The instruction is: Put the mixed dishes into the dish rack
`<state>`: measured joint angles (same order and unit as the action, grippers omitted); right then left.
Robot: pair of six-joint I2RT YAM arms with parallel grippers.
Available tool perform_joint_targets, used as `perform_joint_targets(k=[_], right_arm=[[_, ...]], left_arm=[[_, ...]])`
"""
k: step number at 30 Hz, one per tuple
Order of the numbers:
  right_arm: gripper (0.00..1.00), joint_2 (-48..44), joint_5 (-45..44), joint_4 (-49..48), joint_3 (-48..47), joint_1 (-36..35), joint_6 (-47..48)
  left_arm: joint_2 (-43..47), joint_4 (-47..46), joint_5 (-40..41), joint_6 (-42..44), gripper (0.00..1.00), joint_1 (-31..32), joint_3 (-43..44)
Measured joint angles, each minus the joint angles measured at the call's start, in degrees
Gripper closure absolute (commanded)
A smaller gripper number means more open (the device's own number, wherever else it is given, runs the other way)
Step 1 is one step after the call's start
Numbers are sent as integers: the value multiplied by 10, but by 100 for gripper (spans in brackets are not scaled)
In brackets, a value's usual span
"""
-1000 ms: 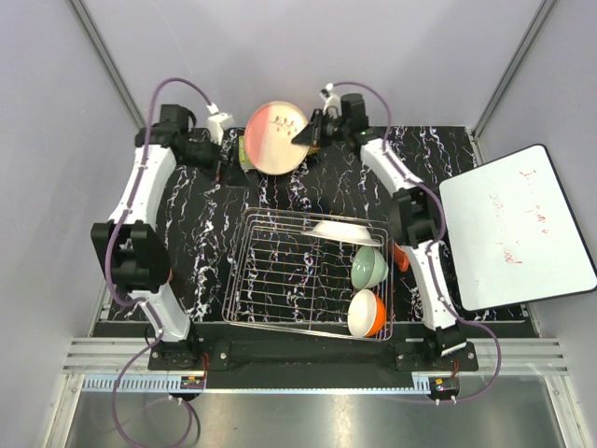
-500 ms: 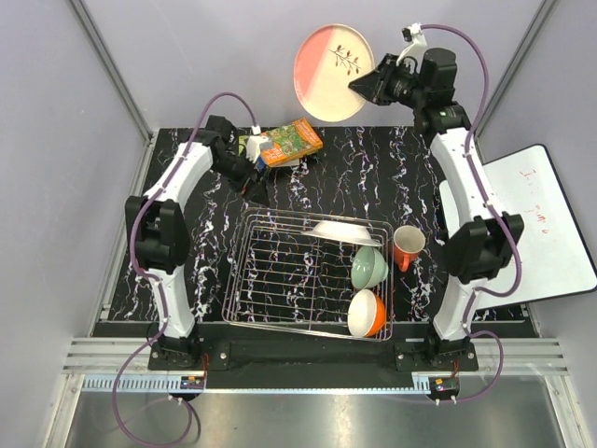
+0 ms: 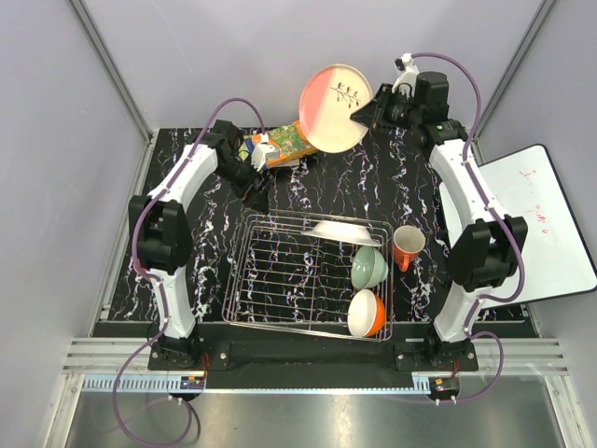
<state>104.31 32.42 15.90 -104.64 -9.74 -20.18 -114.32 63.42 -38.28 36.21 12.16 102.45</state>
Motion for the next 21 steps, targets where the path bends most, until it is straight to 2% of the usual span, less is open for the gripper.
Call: perform_joint_targets(k=[5, 10, 13, 16, 21], right_arm=[[100, 0, -1, 5, 15, 4, 2], [100, -14, 0, 5, 29, 4, 5], [100, -32, 0, 5, 44, 4, 10], [100, -52, 2, 6, 57, 5, 18], [100, -99, 16, 7, 93, 5, 26]], left_arm=[[0, 2, 9, 11, 4, 2, -18], [-8, -2, 29, 8, 35, 8, -24], [-24, -4, 38, -3, 43, 10, -24], [-38, -13, 47, -20, 48, 7, -24], [-40, -27, 55, -47, 51, -4, -21]])
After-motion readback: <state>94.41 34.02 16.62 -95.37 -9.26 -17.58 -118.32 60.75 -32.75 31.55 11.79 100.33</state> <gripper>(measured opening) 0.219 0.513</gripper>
